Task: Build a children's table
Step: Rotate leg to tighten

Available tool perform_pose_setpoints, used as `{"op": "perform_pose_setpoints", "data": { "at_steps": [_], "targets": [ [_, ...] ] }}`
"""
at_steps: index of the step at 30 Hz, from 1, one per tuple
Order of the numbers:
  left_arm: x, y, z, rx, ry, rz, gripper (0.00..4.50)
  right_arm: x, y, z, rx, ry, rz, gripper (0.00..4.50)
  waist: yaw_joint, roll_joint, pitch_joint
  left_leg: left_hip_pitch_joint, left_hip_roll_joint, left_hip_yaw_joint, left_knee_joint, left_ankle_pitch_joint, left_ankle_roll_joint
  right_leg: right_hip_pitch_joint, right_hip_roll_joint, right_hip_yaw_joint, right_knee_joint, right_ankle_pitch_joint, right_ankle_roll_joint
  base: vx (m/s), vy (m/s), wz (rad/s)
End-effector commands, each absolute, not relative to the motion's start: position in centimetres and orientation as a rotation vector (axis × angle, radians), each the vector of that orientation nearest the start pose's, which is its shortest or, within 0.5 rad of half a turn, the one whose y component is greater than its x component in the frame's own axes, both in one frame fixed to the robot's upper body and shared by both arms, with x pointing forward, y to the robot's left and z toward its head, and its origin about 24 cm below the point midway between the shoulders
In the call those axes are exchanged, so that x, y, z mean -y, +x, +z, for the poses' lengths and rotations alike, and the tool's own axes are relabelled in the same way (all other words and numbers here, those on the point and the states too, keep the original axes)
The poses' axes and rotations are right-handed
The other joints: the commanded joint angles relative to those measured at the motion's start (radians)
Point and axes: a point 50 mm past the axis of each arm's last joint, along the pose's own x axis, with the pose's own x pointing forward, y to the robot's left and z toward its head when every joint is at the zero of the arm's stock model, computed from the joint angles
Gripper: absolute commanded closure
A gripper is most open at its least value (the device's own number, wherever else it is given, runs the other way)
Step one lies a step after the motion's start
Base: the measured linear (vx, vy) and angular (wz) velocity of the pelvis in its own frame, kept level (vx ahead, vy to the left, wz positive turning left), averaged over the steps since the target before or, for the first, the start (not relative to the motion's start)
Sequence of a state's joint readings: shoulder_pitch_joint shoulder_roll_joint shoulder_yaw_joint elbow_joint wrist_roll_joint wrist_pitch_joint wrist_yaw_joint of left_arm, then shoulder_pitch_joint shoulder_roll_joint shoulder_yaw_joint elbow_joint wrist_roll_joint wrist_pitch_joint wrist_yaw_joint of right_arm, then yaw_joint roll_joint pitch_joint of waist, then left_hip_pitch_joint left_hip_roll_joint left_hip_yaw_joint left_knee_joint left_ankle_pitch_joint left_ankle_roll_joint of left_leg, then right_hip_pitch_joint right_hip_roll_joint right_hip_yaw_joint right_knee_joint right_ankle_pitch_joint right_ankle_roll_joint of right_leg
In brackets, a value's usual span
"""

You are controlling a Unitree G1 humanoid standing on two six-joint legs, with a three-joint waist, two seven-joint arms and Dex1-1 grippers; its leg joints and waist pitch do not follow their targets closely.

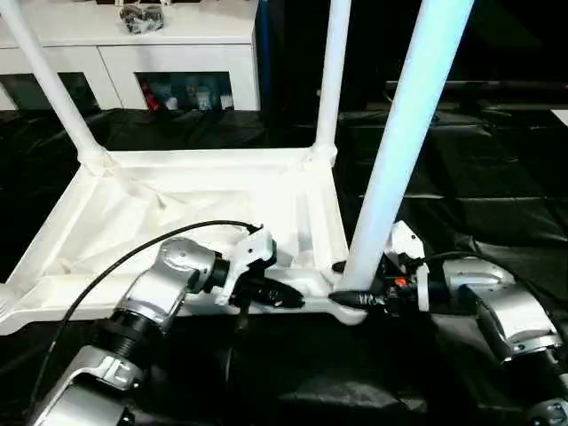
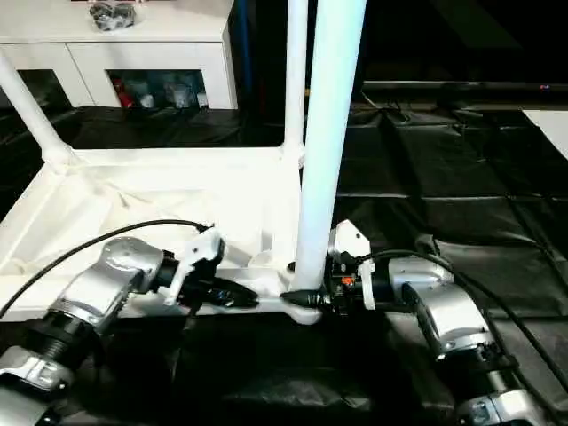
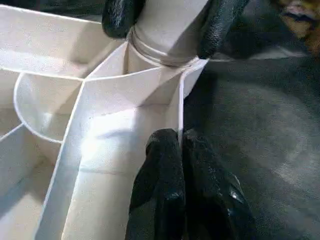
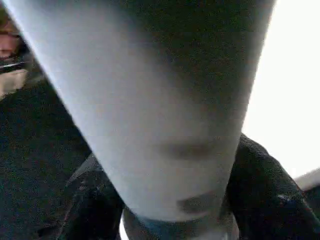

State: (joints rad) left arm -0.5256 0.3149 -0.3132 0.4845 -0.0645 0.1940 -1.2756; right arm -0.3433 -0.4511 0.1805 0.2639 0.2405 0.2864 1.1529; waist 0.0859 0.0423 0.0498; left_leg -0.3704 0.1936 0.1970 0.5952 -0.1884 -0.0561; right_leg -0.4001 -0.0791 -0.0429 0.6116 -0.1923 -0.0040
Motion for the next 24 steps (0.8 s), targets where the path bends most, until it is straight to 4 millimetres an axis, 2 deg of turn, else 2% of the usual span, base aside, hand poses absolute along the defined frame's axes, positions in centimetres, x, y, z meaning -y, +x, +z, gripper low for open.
{"op": "perform_pose_setpoints", "data": {
  "at_steps": [1,2,3,4,5,7,8,9,10,11,12,13,14,16,17,21,23,24],
  "targets": [
    [-9.8,31.2,5.5,-0.361,0.277,-1.341,4.50,14.6,27.8,3.2,-0.454,-0.058,1.184,2.08,-0.009,-0.017,-0.056,0.011,0.033,-0.016,-0.069,-0.209,0.035,0.039,-0.058,0.035,-0.088,-0.290,-0.202,0.000,0.000,0.00],
    [-9.7,31.5,5.6,-0.352,0.279,-1.314,4.50,14.6,28.0,3.0,-0.454,-0.063,1.155,2.10,-0.014,-0.020,-0.055,0.014,0.031,-0.018,-0.072,-0.231,0.022,0.039,-0.059,0.035,-0.095,-0.356,-0.177,0.000,0.000,0.00],
    [-9.4,31.8,5.6,-0.338,0.279,-1.272,4.50,14.5,28.4,2.7,-0.452,-0.073,1.095,2.13,-0.014,-0.023,-0.055,0.016,0.030,-0.018,-0.072,-0.232,0.018,0.038,-0.060,0.035,-0.097,-0.369,-0.171,0.000,0.000,0.00],
    [-9.2,32.2,5.6,-0.333,0.281,-1.234,4.50,14.5,28.9,2.3,-0.452,-0.081,1.017,2.13,-0.019,-0.020,-0.054,0.017,0.030,-0.019,-0.074,-0.242,0.009,0.035,-0.058,0.034,-0.097,-0.381,-0.169,0.000,0.000,0.00],
    [-9.0,32.5,5.7,-0.328,0.280,-1.191,4.50,14.5,29.6,2.0,-0.456,-0.074,0.921,2.15,-0.029,-0.019,-0.054,0.013,0.028,-0.021,-0.076,-0.253,0.000,0.037,-0.058,0.033,-0.097,-0.388,-0.167,0.000,0.000,0.00],
    [-8.5,32.9,5.7,-0.321,0.271,-1.138,4.50,14.5,30.4,1.6,-0.462,-0.051,0.795,2.23,-0.036,-0.018,-0.055,0.013,0.029,-0.025,-0.079,-0.260,-0.005,0.039,-0.058,0.031,-0.098,-0.391,-0.161,0.000,0.000,0.00],
    [-8.2,33.1,5.8,-0.319,0.263,-1.111,4.50,14.4,30.7,1.4,-0.465,-0.037,0.739,2.33,-0.046,-0.019,-0.056,0.012,0.027,-0.024,-0.078,-0.268,-0.005,0.039,-0.057,0.032,-0.098,-0.378,-0.162,0.000,0.000,0.00],
    [-8.0,33.2,5.8,-0.316,0.261,-1.100,4.50,14.2,30.8,1.3,-0.464,-0.033,0.716,2.33,-0.048,-0.020,-0.056,0.012,0.027,-0.024,-0.078,-0.272,-0.004,0.039,-0.056,0.032,-0.098,-0.372,-0.163,0.000,0.000,0.00],
    [-7.3,33.5,6.0,-0.303,0.250,-1.053,4.50,13.7,31.4,1.0,-0.464,-0.016,0.620,2.36,-0.052,-0.020,-0.058,0.013,0.028,-0.023,-0.076,-0.266,0.001,0.037,-0.056,0.034,-0.097,-0.346,-0.172,0.000,0.000,0.00],
    [-7.2,33.5,6.0,-0.300,0.248,-1.045,4.50,13.6,31.5,1.0,-0.464,-0.013,0.604,2.36,-0.056,-0.019,-0.057,0.012,0.027,-0.023,-0.077,-0.268,0.000,0.036,-0.056,0.034,-0.097,-0.341,-0.176,0.000,0.000,0.00],
    [-6.7,33.7,6.0,-0.291,0.244,-1.019,4.50,12.6,31.6,0.9,-0.458,-0.009,0.605,2.38,-0.058,-0.021,-0.060,0.009,0.025,-0.024,-0.076,-0.259,0.001,0.041,-0.055,0.032,-0.095,-0.328,-0.178,0.000,0.000,0.00],
    [-6.3,33.7,6.0,-0.281,0.250,-1.005,4.50,11.7,31.7,1.0,-0.442,-0.026,0.615,2.38,-0.058,-0.021,-0.060,0.009,0.025,-0.024,-0.076,-0.259,0.001,0.041,-0.055,0.032,-0.095,-0.328,-0.178,0.000,0.000,0.00],
    [-5.8,33.7,6.0,-0.274,0.257,-1.000,4.50,10.4,31.8,1.2,-0.415,-0.046,0.643,2.38,-0.059,-0.028,-0.060,0.011,0.026,-0.022,-0.075,-0.259,0.007,0.038,-0.055,0.033,-0.097,-0.319,-0.179,0.000,0.000,0.00],
    [-5.5,33.7,5.9,-0.271,0.261,-0.999,4.50,9.8,31.9,1.3,-0.399,-0.057,0.654,2.38,-0.058,-0.023,-0.061,0.007,0.027,-0.023,-0.075,-0.245,0.013,0.041,-0.056,0.033,-0.093,-0.293,-0.186,0.000,0.000,0.00],
    [-5.2,33.7,5.9,-0.272,0.274,-1.007,4.50,9.3,32.0,1.3,-0.398,-0.030,0.660,1.91,-0.058,-0.027,-0.061,0.008,0.027,-0.022,-0.074,-0.246,0.017,0.040,-0.056,0.033,-0.094,-0.288,-0.188,0.000,0.000,0.00],
    [-5.3,33.5,5.7,-0.280,0.286,-1.037,4.50,9.3,32.1,1.6,-0.393,0.002,0.673,1.59,-0.058,-0.025,-0.060,0.011,0.029,-0.022,-0.077,-0.260,0.026,0.039,-0.056,0.034,-0.094,-0.286,-0.191,0.000,0.000,0.00],
    [-5.5,33.4,5.6,-0.281,0.295,-1.046,4.50,9.8,32.2,1.9,-0.378,-0.011,0.684,1.38,-0.057,-0.019,-0.060,0.013,0.030,-0.023,-0.078,-0.275,0.021,0.038,-0.055,0.034,-0.094,-0.289,-0.191,0.000,0.000,0.00],
    [-5.6,33.4,5.6,-0.281,0.298,-1.046,4.50,9.9,32.2,2.0,-0.372,-0.019,0.685,1.38,-0.059,-0.022,-0.059,0.012,0.029,-0.022,-0.079,-0.286,0.019,0.038,-0.055,0.035,-0.095,-0.292,-0.192,0.000,0.000,0.00]
  ]
}}
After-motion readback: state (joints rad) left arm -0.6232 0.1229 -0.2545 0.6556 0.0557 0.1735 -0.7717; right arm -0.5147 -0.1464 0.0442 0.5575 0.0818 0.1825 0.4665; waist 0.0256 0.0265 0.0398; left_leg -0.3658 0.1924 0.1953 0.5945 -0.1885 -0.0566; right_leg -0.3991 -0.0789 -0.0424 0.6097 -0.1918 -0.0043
